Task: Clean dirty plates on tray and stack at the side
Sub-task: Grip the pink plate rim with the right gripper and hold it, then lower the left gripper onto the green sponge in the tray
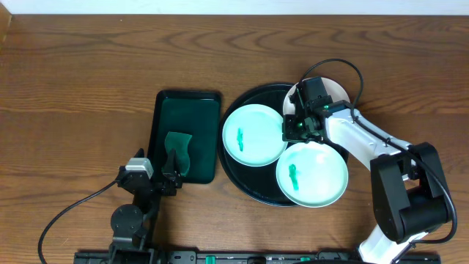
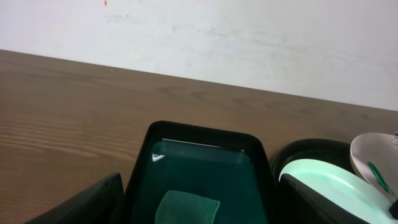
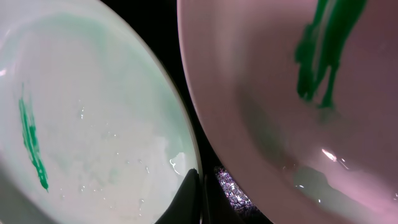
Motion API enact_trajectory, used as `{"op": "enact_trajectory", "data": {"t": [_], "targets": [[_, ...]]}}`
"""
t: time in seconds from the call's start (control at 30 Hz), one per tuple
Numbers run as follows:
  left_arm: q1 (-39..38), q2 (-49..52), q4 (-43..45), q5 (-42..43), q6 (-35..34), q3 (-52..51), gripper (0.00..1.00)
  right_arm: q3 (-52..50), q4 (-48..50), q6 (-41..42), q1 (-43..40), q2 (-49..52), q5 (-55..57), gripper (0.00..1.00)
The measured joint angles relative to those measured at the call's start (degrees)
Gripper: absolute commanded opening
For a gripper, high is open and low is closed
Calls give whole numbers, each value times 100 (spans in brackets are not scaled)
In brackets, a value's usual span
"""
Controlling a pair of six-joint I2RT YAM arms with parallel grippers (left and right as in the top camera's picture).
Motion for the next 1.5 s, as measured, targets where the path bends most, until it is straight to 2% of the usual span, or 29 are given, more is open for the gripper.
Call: {"op": "enact_trajectory", "data": {"t": [0.57,0.73,0.9,1.13,1.5], "targets": [[0,0,48,72,-28,0,79,0,2,0,0,0,0,1],[0,7,-48,393,-570,144,79,0,2,0,0,0,0,1],[0,411,-310,570,-1117,1056,79,-2,4,0,0,0,0,1],[0,2059,-1963,643,-1259,3401,79,-7,11,0,0,0,4,1],[0,5418,-5482,890,-393,7125,79,-9,24,0,0,0,4,1]]}}
